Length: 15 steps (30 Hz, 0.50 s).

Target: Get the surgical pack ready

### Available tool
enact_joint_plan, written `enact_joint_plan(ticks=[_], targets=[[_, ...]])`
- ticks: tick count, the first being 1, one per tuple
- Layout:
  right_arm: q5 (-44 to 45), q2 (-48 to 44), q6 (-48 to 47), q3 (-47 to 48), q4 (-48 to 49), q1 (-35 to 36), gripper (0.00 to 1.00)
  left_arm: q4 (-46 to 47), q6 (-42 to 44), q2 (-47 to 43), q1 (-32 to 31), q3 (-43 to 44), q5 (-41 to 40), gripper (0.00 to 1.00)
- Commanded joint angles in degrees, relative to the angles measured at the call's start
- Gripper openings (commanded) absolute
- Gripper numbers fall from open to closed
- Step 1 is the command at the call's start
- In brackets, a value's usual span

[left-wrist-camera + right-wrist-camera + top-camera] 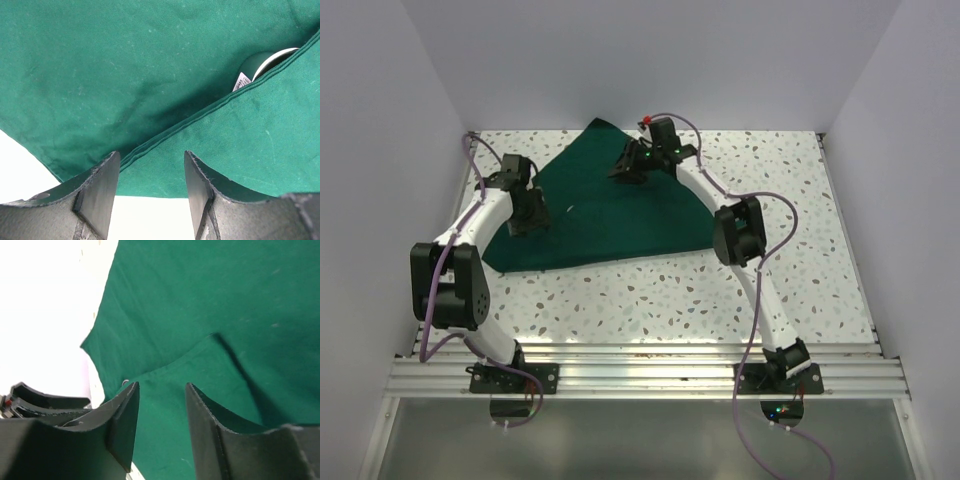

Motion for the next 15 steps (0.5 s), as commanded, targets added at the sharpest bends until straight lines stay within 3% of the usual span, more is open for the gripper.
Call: enact_joint_plan(ticks=[1,6,15], targets=[[0.04,-2.64,-1.88,1.22,0.21,1.84,0.41,1.19,-1.04,-1.99,0.11,1.99,-0.43,0.58],[-0.22,-0.79,-0.48,0.08,0.12,2.81,0.22,0.93,-1.12,-2.69,0.11,1.81,-0.78,0.58],[-0.49,2.37,-0.39,-0.46,-2.78,3.25,0.17,1.01,-1.65,-3.14,0.54,0.93,-2.19,0.59]])
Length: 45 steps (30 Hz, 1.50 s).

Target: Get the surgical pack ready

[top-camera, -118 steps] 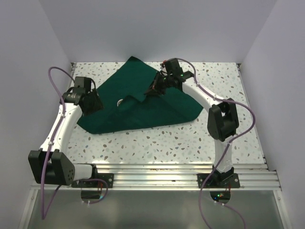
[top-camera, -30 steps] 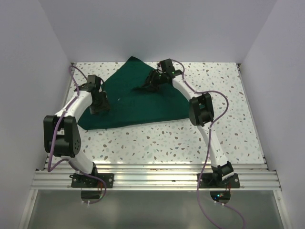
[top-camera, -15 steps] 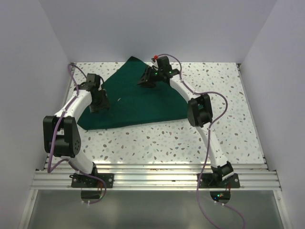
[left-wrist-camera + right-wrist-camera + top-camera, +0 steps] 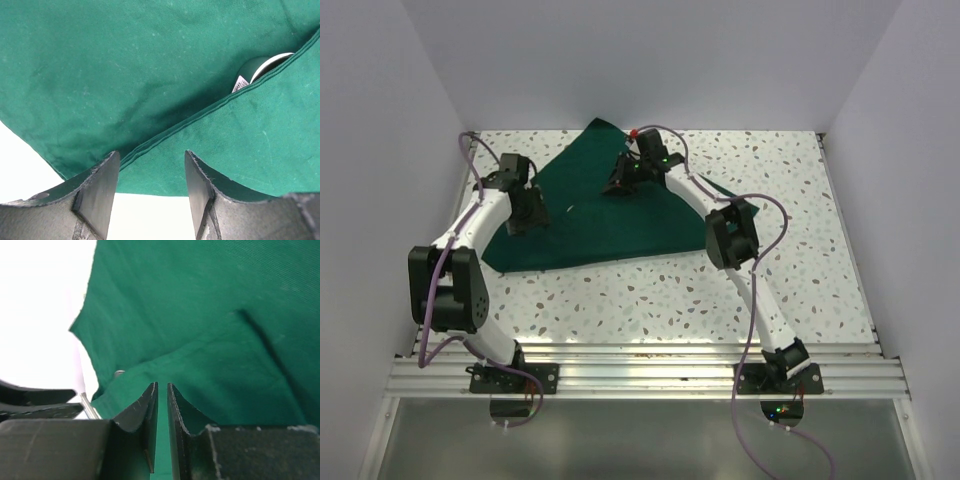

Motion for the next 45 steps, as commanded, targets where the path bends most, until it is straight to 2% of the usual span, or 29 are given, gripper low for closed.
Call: enact_joint_plan(ticks=[1,7,10,15,19,25,34,38,45], targets=[[-0.42,1.57,-0.23,0.75,-2.52,-0.29,0.17,1.15,-1.06,-2.02,0.7,1.37,-1.47,0.59],[-0.86,2.44,-0.94,-0.66,-2.79,0.14,0.16,0.27,-0.97,-0.97,2.63,3.04,-1.99,0.62],[-0.78,2.71,-1.11,-0.57,-2.88,0.23,0.16,-0.08,-0.8,-0.88,7.11,2.87,-1.38,0.64],[-1.04,3.06,-0.76,1.18,-2.87,0.23,0.16,-0.7,0.69,-1.32,13.7,2.43,-2.35,0.79],[-1.39,2.8,0.29,2.15,-1.56,0.15,0.17,-0.17,1.92,-0.7,21.95,0.59,1.25,0.8],[-0.69,0.52,1.88,4.18,0.2,-0.65,0.19,1.23,3.33,0.79,27.49,-2.13,3.1,0.81],[-0.51,-2.83,-0.05,1.19,4.42,-0.82,0.2,8.52,7.63,4.39,33.3,-8.29,9.43,0.84],[-1.74,-1.95,-0.24,2.24,6.17,-0.65,0.2,13.25,8.17,7.12,34.97,-8.03,15.22,0.84],[-2.71,-2.12,-1.2,1.45,6.35,-0.21,0.2,15.91,5.97,13.43,35.06,-4.34,16.19,0.81]])
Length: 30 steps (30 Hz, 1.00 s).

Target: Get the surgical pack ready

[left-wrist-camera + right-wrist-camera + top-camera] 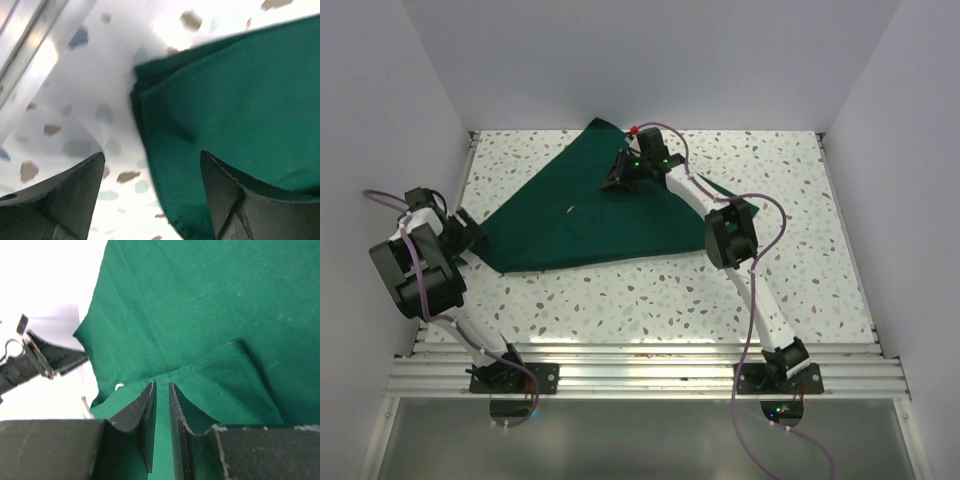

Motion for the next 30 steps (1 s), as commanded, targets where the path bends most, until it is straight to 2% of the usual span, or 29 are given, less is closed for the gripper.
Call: enact_joint_plan(ticks=[1,8,13,15,16,18,19,20,24,30], targets=[[-2.14,-4.62,-1.44,-0.12,1.98,0.25,0.2,5.59,-0.59,4.64,0.42,1.96,4.17,0.79],[-2.23,-5.94,-0.39,-0.57,2.6,0.51,0.2,9.28,-1.74,7.1,0.42,-1.11,4.8,0.65],[-1.88,-7.16,-1.52,-1.35,1.28,2.35,0.19,9.9,-1.03,9.21,0.42,-1.2,6.73,0.42],[-1.44,-8.39,-2.06,-2.14,0.49,2.89,0.19,10.08,-0.15,8.25,0.42,-1.56,7.61,0.36],[-1.18,-8.83,-2.58,-2.67,0.31,3.41,0.19,9.82,0.11,7.72,0.42,-1.38,7.7,0.27],[-0.22,-9.89,-3.11,-3.2,-0.91,3.77,0.19,9.2,0.64,5.8,0.34,-1.29,8.05,0.17],[-0.04,-9.89,-3.72,-2.85,-1.53,4.29,0.19,8.94,0.73,5.09,0.42,-1.21,8.57,0.06],[0.05,-10.07,-4.16,-1.54,-2.4,4.73,0.19,8.33,0.64,4.39,0.42,-1.03,9.19,0.0],[1.54,-10.86,-4.69,-0.04,-6.0,8.07,0.18,6.48,-0.15,0.0,0.25,-0.07,9.37,0.0],[10.94,-13.58,-8.64,0.14,-13.56,16.85,0.12,5.68,-3.4,-5.63,0.33,-0.94,11.03,0.0]])
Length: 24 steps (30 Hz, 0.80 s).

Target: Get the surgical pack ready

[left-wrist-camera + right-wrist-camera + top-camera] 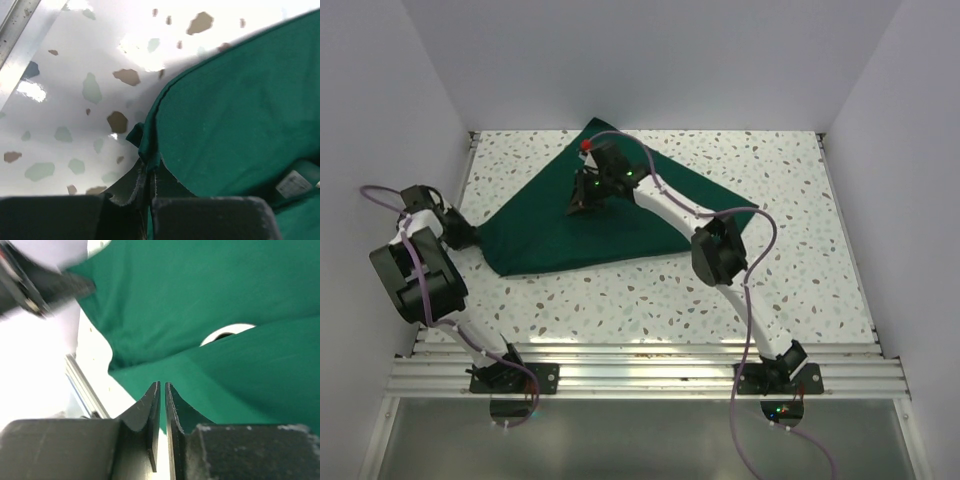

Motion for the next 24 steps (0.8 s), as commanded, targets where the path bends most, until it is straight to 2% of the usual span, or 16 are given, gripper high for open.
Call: enact_joint_plan(ticks=[1,7,15,24], targets=[[6.84,-5.91,-4.56,2.26,-6.45,6.95,0.11,-0.81,-2.57,-5.46,0.14,-0.94,3.08,0.0],[14.49,-8.02,-7.38,-2.21,-9.35,12.33,0.0,-0.71,-3.89,-7.84,0.05,-0.59,5.72,0.0],[20.12,-7.85,-8.7,-5.13,-10.23,15.94,0.0,-0.8,-5.12,-10.74,-0.74,-0.77,8.36,0.0],[20.74,-1.34,-8.7,2.26,-9.45,16.55,0.0,-0.37,-7.32,-12.32,-2.24,-1.64,9.59,0.0]])
